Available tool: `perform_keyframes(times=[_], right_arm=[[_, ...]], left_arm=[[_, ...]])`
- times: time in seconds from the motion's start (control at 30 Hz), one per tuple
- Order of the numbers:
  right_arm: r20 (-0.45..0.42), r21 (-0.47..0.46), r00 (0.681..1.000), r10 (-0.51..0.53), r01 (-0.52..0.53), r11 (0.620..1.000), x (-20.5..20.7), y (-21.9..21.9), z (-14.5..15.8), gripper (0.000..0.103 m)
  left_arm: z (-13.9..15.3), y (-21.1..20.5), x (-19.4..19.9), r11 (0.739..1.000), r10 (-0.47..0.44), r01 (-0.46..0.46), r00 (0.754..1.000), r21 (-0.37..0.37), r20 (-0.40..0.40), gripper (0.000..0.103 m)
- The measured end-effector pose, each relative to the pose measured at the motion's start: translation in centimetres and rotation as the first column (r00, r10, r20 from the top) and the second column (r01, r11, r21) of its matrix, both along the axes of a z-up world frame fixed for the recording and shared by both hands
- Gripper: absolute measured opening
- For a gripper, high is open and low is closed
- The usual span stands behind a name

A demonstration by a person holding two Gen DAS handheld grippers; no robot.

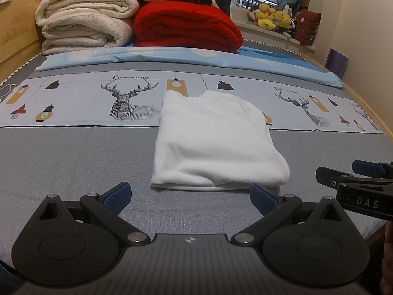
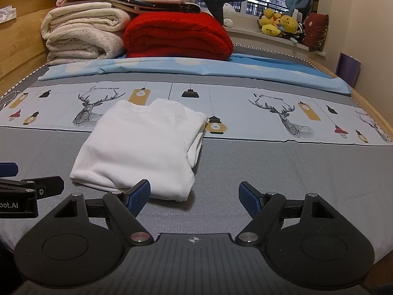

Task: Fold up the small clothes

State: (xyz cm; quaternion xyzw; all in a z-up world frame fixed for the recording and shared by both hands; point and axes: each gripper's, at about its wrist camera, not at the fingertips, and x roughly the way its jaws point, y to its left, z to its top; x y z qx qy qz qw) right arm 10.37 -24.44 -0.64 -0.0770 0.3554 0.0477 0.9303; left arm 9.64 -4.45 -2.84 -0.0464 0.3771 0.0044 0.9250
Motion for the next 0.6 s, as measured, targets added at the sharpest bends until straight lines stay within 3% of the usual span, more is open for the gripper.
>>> perform_keyframes(times=[0.6], right_arm=[[0.0,0.001,1.0,0.008,-0.008,1.0,-0.03,-0.02,-0.03,0.08]], left_arm=[[0.19,0.17,0.0,1.0,0.003,-0.003,1.0,-0.01,0.001,0.103]])
